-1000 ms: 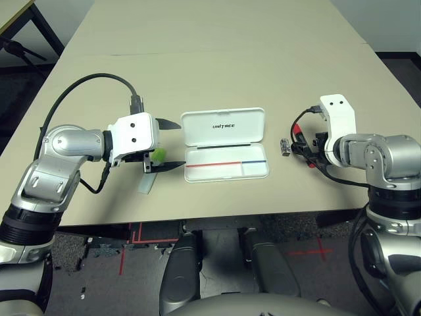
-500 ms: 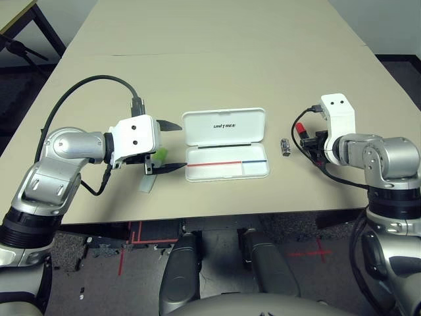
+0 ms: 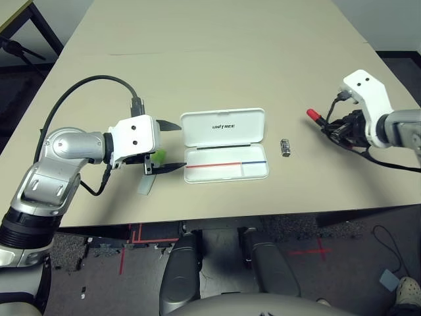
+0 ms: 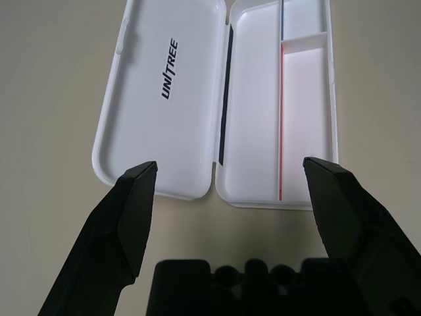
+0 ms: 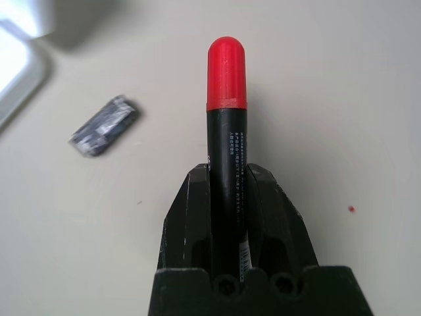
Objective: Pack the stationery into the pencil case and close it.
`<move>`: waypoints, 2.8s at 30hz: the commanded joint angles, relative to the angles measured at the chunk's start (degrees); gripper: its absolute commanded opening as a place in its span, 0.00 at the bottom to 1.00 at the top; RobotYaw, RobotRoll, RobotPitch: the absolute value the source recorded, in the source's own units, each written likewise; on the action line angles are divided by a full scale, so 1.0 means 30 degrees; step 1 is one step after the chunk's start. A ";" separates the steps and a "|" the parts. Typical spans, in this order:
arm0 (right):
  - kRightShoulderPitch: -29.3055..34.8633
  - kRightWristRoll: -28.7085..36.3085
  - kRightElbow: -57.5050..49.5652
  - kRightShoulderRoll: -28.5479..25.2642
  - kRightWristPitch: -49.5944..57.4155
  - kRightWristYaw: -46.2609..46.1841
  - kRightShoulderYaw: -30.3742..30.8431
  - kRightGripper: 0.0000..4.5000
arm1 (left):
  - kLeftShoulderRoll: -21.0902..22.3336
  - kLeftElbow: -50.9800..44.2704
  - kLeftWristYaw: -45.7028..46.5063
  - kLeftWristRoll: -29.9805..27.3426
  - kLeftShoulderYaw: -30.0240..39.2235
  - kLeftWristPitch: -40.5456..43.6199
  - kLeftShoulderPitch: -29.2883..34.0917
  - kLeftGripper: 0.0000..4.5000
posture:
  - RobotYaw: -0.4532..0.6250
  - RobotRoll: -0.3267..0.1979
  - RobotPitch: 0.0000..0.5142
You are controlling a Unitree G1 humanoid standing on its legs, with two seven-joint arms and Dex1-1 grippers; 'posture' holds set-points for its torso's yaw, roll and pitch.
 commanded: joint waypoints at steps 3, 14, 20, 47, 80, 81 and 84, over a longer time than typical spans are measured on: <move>-0.0768 -0.0517 0.0666 -0.1206 -0.3961 0.4605 0.1018 0.11 | 0.0461 -0.0482 -0.0400 -0.0323 0.0124 0.0117 0.0362 1.00 | 0.43 0.62 0.34; -0.2945 -0.1636 0.0608 -0.0211 -0.6649 0.9047 0.2663 0.11 | 0.1333 -0.1493 -0.0891 -0.1102 0.0322 0.1171 0.0929 1.00 | 0.45 0.62 0.32; -0.4409 -0.2451 0.1008 0.1859 -0.7297 0.9704 0.3697 0.11 | 0.1908 -0.1810 -0.1001 -0.0988 0.0332 0.1392 0.1121 1.00 | 0.46 0.62 0.32; -0.5590 -0.6060 0.3465 0.9708 -0.8555 0.6891 0.6414 0.11 | 0.2281 -0.3224 -0.0288 -0.0770 0.0784 0.2484 0.2150 1.00 | 0.52 0.62 0.34; -0.3123 0.0284 -0.0346 0.6519 -0.6545 0.9020 0.1176 0.99 | 0.2818 -0.2838 0.0576 -0.0263 0.1198 0.3068 0.3226 1.00 | 0.52 0.62 0.34; -0.2817 0.0655 -0.0656 0.5978 -0.6168 0.9111 0.0777 0.99 | 0.2820 -0.2846 0.0688 -0.0262 0.1285 0.3200 0.3313 1.00 | 0.52 0.62 0.34; -0.2051 0.1455 -0.1417 0.4616 -0.5310 0.9220 0.0004 0.99 | 0.2824 -0.2844 0.0873 -0.0249 0.1464 0.3373 0.3499 1.00 | 0.51 0.62 0.34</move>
